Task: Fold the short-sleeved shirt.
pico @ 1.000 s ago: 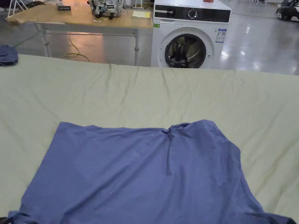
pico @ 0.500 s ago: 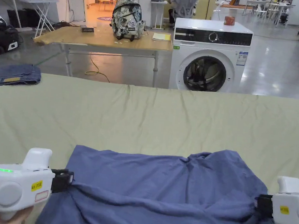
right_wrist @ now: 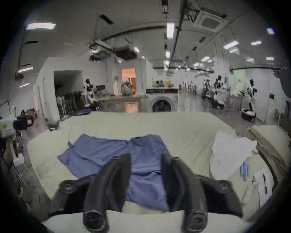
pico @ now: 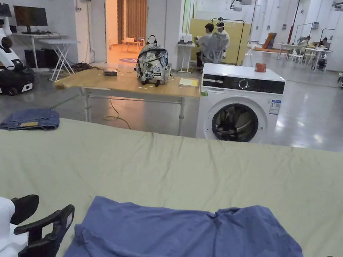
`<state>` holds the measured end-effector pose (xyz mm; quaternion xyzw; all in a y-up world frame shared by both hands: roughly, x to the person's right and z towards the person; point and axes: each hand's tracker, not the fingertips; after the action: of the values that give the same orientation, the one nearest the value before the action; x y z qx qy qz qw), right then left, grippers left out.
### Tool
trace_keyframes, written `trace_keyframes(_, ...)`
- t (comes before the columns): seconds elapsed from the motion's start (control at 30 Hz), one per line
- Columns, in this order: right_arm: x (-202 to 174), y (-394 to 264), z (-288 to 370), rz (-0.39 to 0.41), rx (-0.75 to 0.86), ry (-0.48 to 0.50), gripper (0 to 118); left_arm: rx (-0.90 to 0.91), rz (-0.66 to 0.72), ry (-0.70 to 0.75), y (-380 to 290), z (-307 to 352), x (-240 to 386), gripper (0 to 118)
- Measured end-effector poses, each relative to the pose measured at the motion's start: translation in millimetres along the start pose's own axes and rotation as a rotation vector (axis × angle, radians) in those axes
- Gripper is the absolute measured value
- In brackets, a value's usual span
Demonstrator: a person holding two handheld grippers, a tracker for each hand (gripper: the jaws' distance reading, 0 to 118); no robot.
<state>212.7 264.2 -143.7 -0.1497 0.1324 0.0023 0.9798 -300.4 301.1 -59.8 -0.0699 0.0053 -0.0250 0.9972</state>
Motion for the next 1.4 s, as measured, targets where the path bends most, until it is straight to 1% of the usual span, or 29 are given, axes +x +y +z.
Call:
trace_keyframes(0.03, -8.2, -2.0, 12.8, 0.025, 0.019, -0.016, 24, -0.004, 0.006, -0.010, 0.9, 10.8, 4.5, 50)
trace_keyframes(0.07, -15.1, -4.5, 22.6, 0.050, 0.031, -0.034, 9, -0.008, 0.013, -0.013, 1.7, 17.8, 7.9, 19)
trace_keyframes(0.1, -23.6, -5.6, 30.0, 0.066, 0.037, -0.030, 6, -0.018, 0.024, -0.010, 1.9, 25.4, 12.5, 3)
trace_keyframes(0.17, -33.7, -10.9, 42.5, 0.066, 0.045, -0.020, 0, -0.027, 0.022, -0.041, 1.1, 40.3, 19.4, 0)
trace_keyframes(0.23, -40.0, -16.7, 50.0, 0.078, 0.076, -0.003, 0, -0.023, -0.006, -0.036, -0.4, 49.3, 26.8, 0)
trace_keyframes(0.3, -47.1, -18.2, 52.0, 0.111, 0.088, -0.033, 0, -0.032, -0.019, -0.037, 1.7, 51.2, 28.4, 0)
trace_keyframes(0.37, -49.5, -17.6, 47.6, 0.127, 0.069, -0.033, 0, -0.038, -0.009, -0.053, 3.2, 45.1, 22.7, 0)
trace_keyframes(0.4, -48.9, -17.6, 46.8, 0.121, 0.070, -0.031, 0, -0.059, 0.008, -0.071, 5.5, 38.6, 19.6, 0)
trace_keyframes(0.5, -44.6, -21.1, 44.6, 0.024, 0.054, 0.023, 0, -0.123, 0.083, -0.063, -6.1, 9.7, 3.9, 0)
trace_keyframes(0.53, -43.3, -23.6, 44.0, 0.003, 0.042, 0.033, 0, -0.191, 0.132, -0.088, -14.4, -7.8, -6.2, 0)
trace_keyframes(0.57, -42.6, -26.6, 43.5, -0.005, 0.034, 0.031, 0, -0.241, 0.187, -0.106, -23.8, -22.6, -14.2, 6)
trace_keyframes(0.63, -41.0, -34.6, 43.1, -0.026, 0.016, 0.050, 0, -0.349, 0.298, -0.133, -52.9, -60.3, -33.8, 24)
trace_keyframes(0.7, -38.8, -42.9, 41.8, -0.044, -0.016, 0.059, 0, -0.432, 0.326, -0.099, -81.4, -102.6, -52.2, 57)
trace_keyframes(0.73, -37.2, -47.4, 41.4, -0.048, -0.027, 0.060, 0, -0.498, 0.339, -0.083, -99.1, -123.6, -60.6, 66)
trace_keyframes(0.77, -30.9, -55.5, 37.6, -0.052, -0.045, 0.060, 0, -0.527, 0.344, -0.066, -114.7, -139.6, -67.0, 70)
trace_keyframes(0.83, -24.7, -63.5, 36.8, -0.049, -0.083, 0.045, 0, -0.642, 0.337, 0.004, -136.2, -168.6, -65.4, 70)
trace_keyframes(0.9, -19.4, -69.3, 39.1, -0.036, -0.106, 0.027, 0, -0.688, 0.307, 0.034, -154.8, -185.1, -67.6, 70)
trace_keyframes(0.97, -12.1, -74.2, 38.8, -0.029, -0.137, 0.007, 0, -0.753, 0.253, 0.028, -163.3, -193.7, -53.2, 65)
trace_keyframes(1.0, -8.2, -76.6, 37.4, -0.034, -0.153, -0.007, 0, -0.790, 0.225, 0.035, -169.1, -197.7, -45.4, 65)
trace_keyframes(1.03, -6.1, -78.7, 36.7, -0.041, -0.160, -0.019, 0, -0.764, 0.142, 0.094, -169.1, -197.1, -36.6, 57)
trace_keyframes(1.07, -3.5, -80.0, 35.1, -0.049, -0.168, -0.028, 0, -0.745, 0.120, 0.081, -163.8, -191.9, -29.7, 51)
trace_keyframes(1.1, -0.6, -80.7, 32.7, -0.063, -0.174, -0.036, 0, -0.745, 0.087, 0.070, -159.8, -191.6, -21.8, 40)
trace_keyframes(1.17, 4.7, -79.7, 24.0, -0.111, -0.188, -0.043, 0, -0.751, -0.013, 0.058, -160.8, -196.2, -6.7, 3)
trace_keyframes(1.2, 9.5, -77.9, 15.0, -0.151, -0.208, -0.046, 0, -0.776, -0.023, 0.046, -162.5, -198.8, -5.0, 1)
trace_keyframes(1.27, 19.9, -73.6, -10.1, -0.188, -0.247, -0.083, 0, -0.801, -0.013, 0.072, -166.8, -205.6, -2.6, 1)
trace_keyframes(1.3, 23.8, -72.0, -26.2, -0.203, -0.284, -0.087, 7, -0.825, 0.024, 0.079, -165.4, -207.7, -6.2, 1)
trace_keyframes(1.33, 28.4, -75.0, -44.3, -0.226, -0.304, -0.075, 27, -0.815, 0.058, 0.072, -163.0, -207.1, -13.5, 1)
trace_keyframes(1.37, 33.7, -81.1, -59.5, -0.254, -0.305, -0.070, 61, -0.816, 0.060, 0.069, -163.1, -206.0, -15.5, 1)
trace_keyframes(1.4, 40.3, -89.8, -78.4, -0.307, -0.317, -0.058, 75, -0.815, 0.053, 0.063, -162.5, -204.7, -16.5, 1)
